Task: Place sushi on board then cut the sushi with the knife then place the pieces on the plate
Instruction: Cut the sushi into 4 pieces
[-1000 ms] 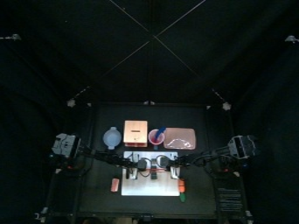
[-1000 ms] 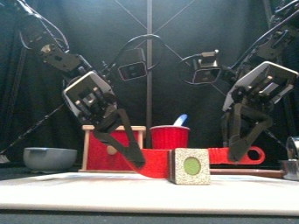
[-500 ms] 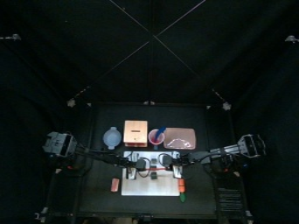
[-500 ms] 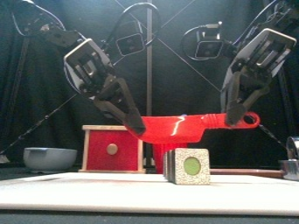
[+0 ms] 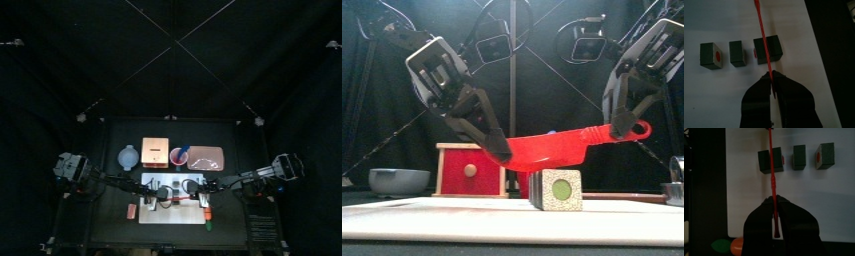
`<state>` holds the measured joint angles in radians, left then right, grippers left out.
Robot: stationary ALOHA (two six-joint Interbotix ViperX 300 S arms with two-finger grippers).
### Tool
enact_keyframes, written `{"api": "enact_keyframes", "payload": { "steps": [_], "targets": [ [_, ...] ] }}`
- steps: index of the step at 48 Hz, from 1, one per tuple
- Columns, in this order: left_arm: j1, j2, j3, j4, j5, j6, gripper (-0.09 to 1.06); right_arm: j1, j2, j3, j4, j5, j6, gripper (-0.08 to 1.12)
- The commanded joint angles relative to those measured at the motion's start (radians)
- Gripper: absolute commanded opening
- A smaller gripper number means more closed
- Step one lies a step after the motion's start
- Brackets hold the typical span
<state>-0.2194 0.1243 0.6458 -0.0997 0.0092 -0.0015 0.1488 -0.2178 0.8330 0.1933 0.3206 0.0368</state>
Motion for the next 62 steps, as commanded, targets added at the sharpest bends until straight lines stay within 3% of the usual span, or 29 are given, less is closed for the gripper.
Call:
{"api": "enact_keyframes", "payload": {
  "steps": [1,62],
  "targets": [
    [-0.017,-0.003,-0.005,-0.003,0.006,0.005,0.41,0.003,-0.008,-0.005,-0.002,-0.002,-0.002,0.38],
    [-0.021,-0.032,-0.025,-0.003,0.012,0.005,0.41,0.005,-0.029,-0.02,-0.015,-0.003,-0.003,0.38]
  ]
}}
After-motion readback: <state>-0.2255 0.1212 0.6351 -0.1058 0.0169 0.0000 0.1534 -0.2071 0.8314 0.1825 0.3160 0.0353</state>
